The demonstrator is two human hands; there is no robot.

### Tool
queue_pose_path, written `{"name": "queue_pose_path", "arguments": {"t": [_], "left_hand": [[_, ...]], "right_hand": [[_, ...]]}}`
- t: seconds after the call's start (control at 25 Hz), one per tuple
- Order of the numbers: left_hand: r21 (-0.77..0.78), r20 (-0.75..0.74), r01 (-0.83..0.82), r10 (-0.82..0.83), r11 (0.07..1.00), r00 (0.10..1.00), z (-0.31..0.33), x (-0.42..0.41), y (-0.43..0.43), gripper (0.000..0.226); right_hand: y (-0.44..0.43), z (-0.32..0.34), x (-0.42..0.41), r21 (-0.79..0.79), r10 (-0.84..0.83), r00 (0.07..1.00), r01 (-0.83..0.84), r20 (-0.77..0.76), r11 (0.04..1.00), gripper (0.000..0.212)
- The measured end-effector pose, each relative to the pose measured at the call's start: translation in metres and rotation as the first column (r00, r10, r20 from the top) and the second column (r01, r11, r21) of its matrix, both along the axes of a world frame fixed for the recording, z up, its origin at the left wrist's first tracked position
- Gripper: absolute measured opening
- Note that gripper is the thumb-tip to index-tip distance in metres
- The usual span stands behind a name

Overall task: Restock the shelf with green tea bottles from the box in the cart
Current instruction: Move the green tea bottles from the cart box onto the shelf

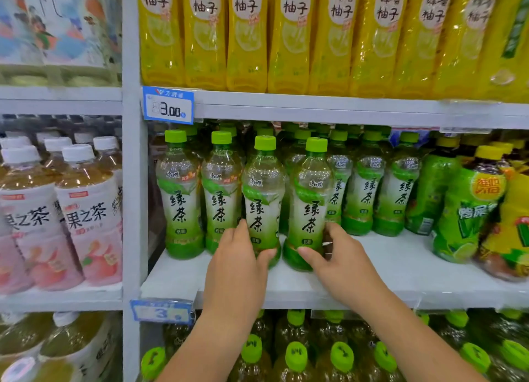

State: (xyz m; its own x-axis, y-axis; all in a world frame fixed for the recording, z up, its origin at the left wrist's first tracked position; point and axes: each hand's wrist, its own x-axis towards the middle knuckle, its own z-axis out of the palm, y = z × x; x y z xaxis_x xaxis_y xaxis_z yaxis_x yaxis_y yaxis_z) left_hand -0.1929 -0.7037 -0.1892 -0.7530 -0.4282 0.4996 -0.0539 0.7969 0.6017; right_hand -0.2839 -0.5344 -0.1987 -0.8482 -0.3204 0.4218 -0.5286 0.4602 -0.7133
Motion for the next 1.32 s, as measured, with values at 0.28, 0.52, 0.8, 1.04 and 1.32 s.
{"name": "queue_pose_path", "arguments": {"t": [0.28, 0.52, 0.8, 1.04, 1.32], "left_hand": [[-0.148, 0.016, -0.129, 0.132, 0.981, 0.991, 0.005, -0.019, 0.009, 0.044], [-0.162, -0.149, -0.084, 0.060, 0.983, 0.987, -0.023, -0.022, 0.002, 0.063], [-0.065, -0.233, -0.103, 0.085, 0.993, 0.969, -0.029, -0.027, 0.000, 0.057], [0.012, -0.205, -0.115, 0.115, 0.993, 0.972, -0.027, -0.029, 0.003, 0.054], [0.041, -0.138, -0.099, 0.104, 0.994, 0.985, -0.019, -0.024, 0.004, 0.046]], "right_hand": [[-0.007, -0.007, -0.022, -0.130, -0.001, 0.992, 0.017, 0.124, 0.991, 0.041], [-0.002, -0.011, -0.022, -0.188, 0.090, 0.986, -0.063, 0.138, 0.980, 0.042], [-0.005, -0.016, -0.028, -0.199, 0.112, 0.987, -0.087, 0.118, 0.976, 0.028], [-0.005, -0.013, -0.027, -0.132, 0.074, 0.992, -0.060, 0.106, 0.989, 0.020], [-0.008, -0.003, -0.013, -0.040, 0.021, 0.993, -0.016, 0.117, 0.999, 0.030]]}}
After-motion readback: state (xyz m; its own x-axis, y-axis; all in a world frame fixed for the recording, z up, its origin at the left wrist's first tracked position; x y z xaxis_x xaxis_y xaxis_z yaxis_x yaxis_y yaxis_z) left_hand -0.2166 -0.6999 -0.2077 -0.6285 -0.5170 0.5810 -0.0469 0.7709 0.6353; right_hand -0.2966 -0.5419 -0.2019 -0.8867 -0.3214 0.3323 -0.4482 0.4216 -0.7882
